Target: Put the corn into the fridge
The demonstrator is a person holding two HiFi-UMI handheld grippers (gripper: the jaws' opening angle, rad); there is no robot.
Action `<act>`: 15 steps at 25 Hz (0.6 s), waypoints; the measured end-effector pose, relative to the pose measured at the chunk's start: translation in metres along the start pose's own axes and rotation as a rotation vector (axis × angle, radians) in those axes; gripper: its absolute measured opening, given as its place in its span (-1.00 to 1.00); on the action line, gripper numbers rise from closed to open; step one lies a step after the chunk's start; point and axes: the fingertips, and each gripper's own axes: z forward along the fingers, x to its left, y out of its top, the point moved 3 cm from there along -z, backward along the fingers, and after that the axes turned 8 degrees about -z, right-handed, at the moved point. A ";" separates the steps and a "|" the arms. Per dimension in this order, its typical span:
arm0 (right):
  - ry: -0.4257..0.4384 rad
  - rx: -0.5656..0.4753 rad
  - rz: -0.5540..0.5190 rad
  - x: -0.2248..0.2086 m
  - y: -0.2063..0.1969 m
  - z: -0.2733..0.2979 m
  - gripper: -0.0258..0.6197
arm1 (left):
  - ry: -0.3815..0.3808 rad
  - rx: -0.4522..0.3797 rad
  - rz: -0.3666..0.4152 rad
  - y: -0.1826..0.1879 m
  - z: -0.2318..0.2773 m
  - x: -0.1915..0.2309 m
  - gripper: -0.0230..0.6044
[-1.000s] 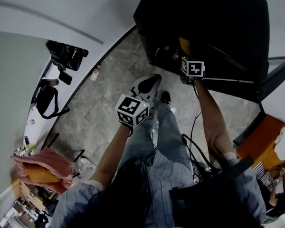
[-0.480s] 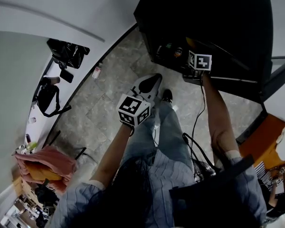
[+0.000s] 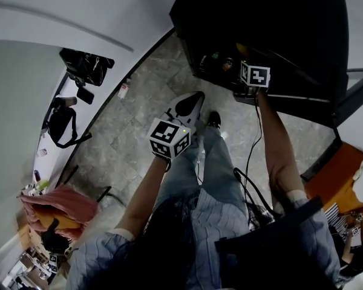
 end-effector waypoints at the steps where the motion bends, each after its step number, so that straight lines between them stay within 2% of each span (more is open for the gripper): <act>1: -0.009 0.003 0.003 -0.001 -0.001 -0.001 -0.08 | -0.002 0.000 -0.001 0.000 0.000 -0.001 -0.90; 6: -0.063 -0.005 -0.056 -0.005 0.003 -0.014 -0.06 | -0.007 0.001 -0.004 0.000 -0.006 -0.003 -0.90; 15: -0.088 -0.061 0.038 -0.006 0.006 -0.040 -0.06 | 0.015 -0.002 -0.028 -0.006 -0.017 0.000 -0.90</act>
